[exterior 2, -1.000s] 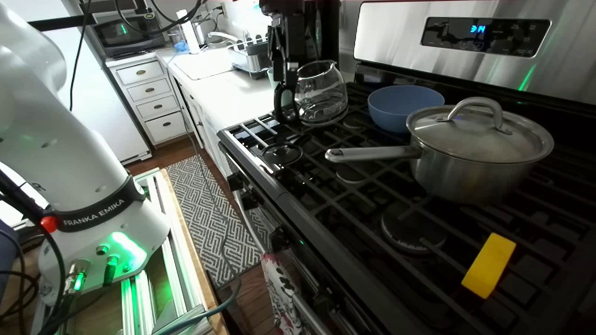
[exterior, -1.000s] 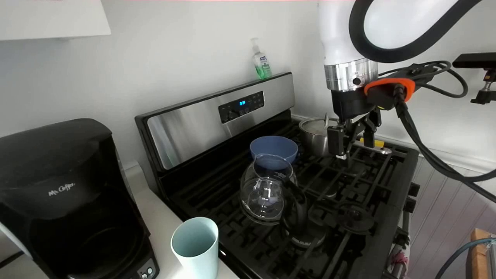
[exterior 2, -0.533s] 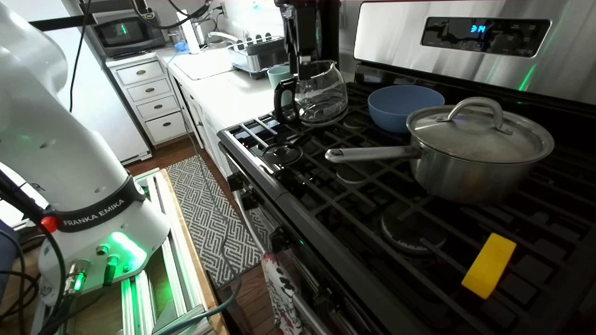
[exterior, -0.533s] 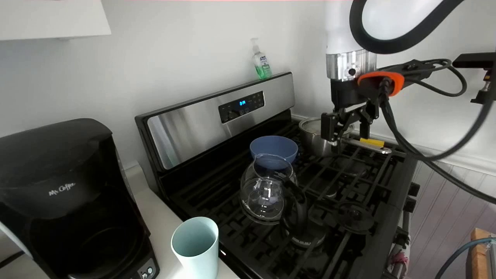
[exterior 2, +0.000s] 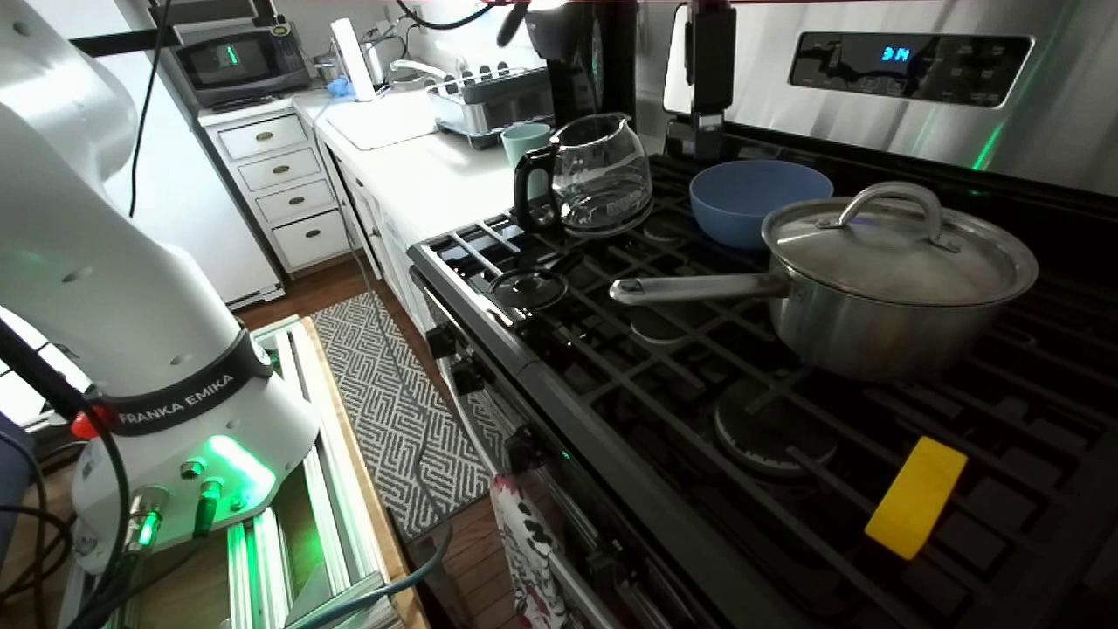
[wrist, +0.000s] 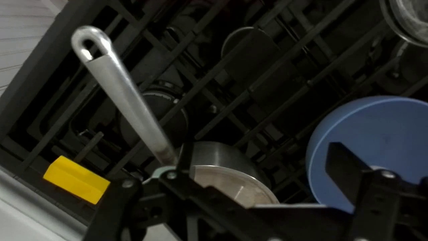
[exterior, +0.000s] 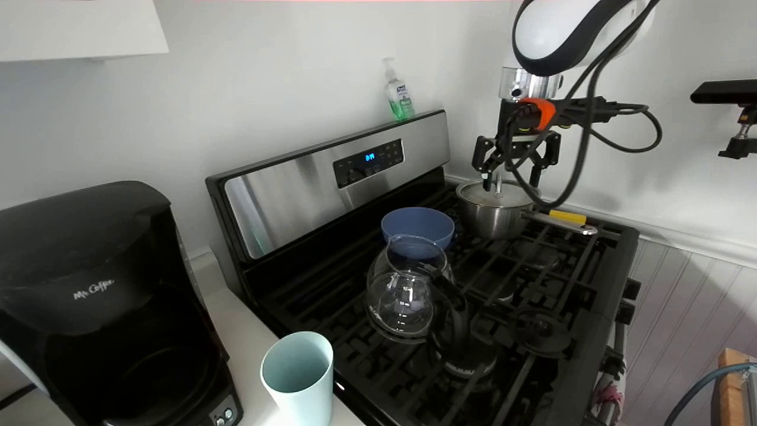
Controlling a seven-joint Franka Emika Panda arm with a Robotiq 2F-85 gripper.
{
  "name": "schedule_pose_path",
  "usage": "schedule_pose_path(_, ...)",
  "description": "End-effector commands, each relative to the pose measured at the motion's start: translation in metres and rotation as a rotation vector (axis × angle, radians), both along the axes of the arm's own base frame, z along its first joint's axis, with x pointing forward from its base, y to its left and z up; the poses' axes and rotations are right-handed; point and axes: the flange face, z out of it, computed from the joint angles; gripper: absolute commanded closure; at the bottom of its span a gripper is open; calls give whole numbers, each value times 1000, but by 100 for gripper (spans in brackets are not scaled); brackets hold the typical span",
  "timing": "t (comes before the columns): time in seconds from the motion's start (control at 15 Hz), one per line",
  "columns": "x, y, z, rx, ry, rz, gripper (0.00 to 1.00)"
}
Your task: Move the blue bowl to the kitchen counter on the left
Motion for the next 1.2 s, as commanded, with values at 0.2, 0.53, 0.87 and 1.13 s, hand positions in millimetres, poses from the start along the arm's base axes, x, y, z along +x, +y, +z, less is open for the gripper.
schedule_pose_path(0.2, 14, -2, -16, 20, -8, -57, 0)
schedule_pose_path(0.53, 60, 3, -67, 128, -205, -274, 0)
schedule_pose_path(0.87, 93, 15, -130, 152, -275, -374, 0)
schedule_pose_path(1.13, 114, 24, -154, 168, -270, -380, 26)
